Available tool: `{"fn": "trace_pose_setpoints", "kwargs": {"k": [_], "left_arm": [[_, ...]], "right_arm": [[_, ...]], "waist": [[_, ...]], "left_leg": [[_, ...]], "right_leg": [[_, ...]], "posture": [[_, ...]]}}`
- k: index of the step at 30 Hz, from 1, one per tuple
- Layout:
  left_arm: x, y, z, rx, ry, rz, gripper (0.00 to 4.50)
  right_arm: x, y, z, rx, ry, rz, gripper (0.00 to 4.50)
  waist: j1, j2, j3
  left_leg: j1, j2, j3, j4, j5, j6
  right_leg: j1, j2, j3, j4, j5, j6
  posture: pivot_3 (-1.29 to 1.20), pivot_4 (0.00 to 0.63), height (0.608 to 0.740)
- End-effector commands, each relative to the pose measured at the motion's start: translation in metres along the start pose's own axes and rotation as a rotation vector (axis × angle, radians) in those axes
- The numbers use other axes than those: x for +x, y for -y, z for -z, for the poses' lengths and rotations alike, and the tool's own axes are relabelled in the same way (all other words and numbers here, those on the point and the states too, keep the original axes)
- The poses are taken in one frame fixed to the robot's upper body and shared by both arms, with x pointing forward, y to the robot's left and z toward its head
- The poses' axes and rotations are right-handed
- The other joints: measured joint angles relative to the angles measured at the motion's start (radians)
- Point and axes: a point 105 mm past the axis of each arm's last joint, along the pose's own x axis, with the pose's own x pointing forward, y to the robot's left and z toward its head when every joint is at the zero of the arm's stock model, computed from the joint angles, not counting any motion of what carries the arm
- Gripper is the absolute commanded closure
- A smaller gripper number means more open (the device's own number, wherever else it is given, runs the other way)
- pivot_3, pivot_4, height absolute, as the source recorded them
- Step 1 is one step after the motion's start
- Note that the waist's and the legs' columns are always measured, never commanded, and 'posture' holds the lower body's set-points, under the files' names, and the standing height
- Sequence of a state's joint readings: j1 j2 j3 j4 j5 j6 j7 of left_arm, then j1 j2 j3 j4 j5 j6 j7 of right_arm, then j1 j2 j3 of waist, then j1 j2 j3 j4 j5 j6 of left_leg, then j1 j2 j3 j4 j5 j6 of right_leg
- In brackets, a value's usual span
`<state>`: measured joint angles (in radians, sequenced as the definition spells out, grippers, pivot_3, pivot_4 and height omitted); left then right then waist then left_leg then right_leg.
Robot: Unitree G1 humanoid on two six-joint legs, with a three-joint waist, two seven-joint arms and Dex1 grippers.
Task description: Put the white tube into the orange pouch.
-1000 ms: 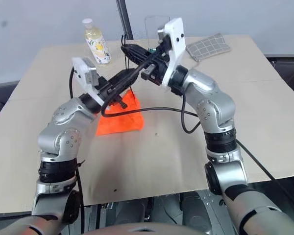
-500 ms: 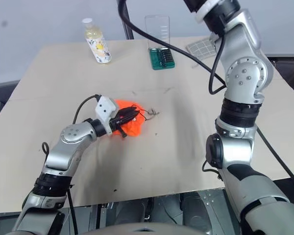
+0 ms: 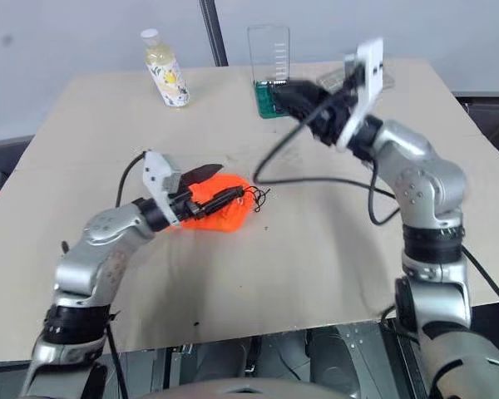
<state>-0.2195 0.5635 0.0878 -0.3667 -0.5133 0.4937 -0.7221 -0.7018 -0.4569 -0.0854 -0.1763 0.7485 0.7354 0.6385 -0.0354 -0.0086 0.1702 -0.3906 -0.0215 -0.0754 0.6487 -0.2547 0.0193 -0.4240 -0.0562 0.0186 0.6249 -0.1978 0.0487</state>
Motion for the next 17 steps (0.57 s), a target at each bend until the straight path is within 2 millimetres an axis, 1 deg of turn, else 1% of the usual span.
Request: {"fn": "trace_pose_setpoints", "kwargs": {"k": [1, 4, 5, 6, 8, 10, 12, 14, 17], "left_arm": [[-0.019, -0.002, 0.006, 0.036, -0.062, -0.065, 0.83], [-0.043, -0.007, 0.030, 0.051, -0.166, -0.146, 0.83], [-0.054, -0.006, 0.040, 0.039, -0.201, -0.171, 0.83], [-0.062, -0.005, 0.047, 0.031, -0.223, -0.186, 0.83], [-0.076, -0.002, 0.060, 0.035, -0.273, -0.213, 0.83], [-0.093, 0.004, 0.072, 0.022, -0.319, -0.232, 0.83], [-0.102, 0.009, 0.079, 0.003, -0.343, -0.237, 0.83], [-0.108, 0.013, 0.082, -0.002, -0.352, -0.239, 0.83], [-0.111, 0.015, 0.082, 0.000, -0.347, -0.242, 0.83]], "right_arm": [[-0.025, -0.002, 0.019, -0.022, -0.071, -0.016, 2.38], [-0.057, 0.008, 0.050, -0.048, -0.163, 0.031, 2.38], [-0.075, 0.013, 0.066, -0.053, -0.214, 0.052, 2.38], [-0.088, 0.015, 0.076, -0.056, -0.248, 0.062, 2.38], [-0.110, 0.021, 0.089, -0.056, -0.283, 0.093, 2.38], [-0.139, 0.023, 0.105, -0.052, -0.357, 0.095, 2.38], [-0.155, 0.022, 0.111, -0.046, -0.397, 0.082, 2.38], [-0.168, 0.023, 0.114, -0.044, -0.419, 0.077, 2.38], [-0.183, 0.026, 0.117, -0.039, -0.441, 0.064, 2.38]], "waist": [[0.001, 0.000, 0.000], [0.002, 0.000, 0.000], [0.002, 0.000, 0.000], [0.003, 0.000, 0.000], [0.005, -0.001, 0.001], [0.006, -0.001, 0.001], [0.007, -0.002, 0.001], [0.008, -0.003, 0.002], [0.008, -0.004, 0.002]], "left_leg": [[0.000, 0.000, 0.000, 0.000, 0.000, 0.000], [0.001, -0.001, 0.001, 0.000, 0.000, 0.000], [0.001, -0.001, 0.001, 0.000, 0.000, 0.000], [0.001, -0.001, 0.001, 0.000, 0.000, 0.000], [0.002, 0.001, 0.002, 0.000, 0.000, 0.000], [0.002, 0.001, 0.004, 0.000, 0.000, 0.000], [0.006, 0.002, 0.010, 0.001, 0.000, 0.000], [0.010, 0.005, 0.013, 0.001, 0.000, 0.000], [0.011, 0.007, 0.014, 0.003, 0.000, 0.000]], "right_leg": [[0.000, 0.000, 0.000, 0.000, 0.000, 0.000], [0.000, 0.000, 0.000, 0.000, 0.000, 0.000], [0.001, 0.001, 0.000, 0.000, 0.000, 0.000], [0.001, 0.001, 0.000, 0.000, 0.000, 0.000], [0.001, 0.001, 0.001, 0.000, -0.001, 0.000], [0.001, 0.001, 0.002, -0.001, -0.001, 0.000], [0.005, 0.001, 0.003, -0.001, -0.003, -0.003], [0.009, 0.001, 0.004, -0.001, -0.006, 0.000], [0.009, 0.002, 0.004, -0.001, -0.005, 0.000]], "posture": [[0.00, 0.150, 0.740], [0.00, 0.150, 0.740], [0.00, 0.150, 0.740], [0.00, 0.150, 0.740], [0.00, 0.150, 0.740], [0.00, 0.150, 0.740], [0.00, 0.150, 0.740], [0.00, 0.150, 0.740], [0.00, 0.150, 0.740]]}}
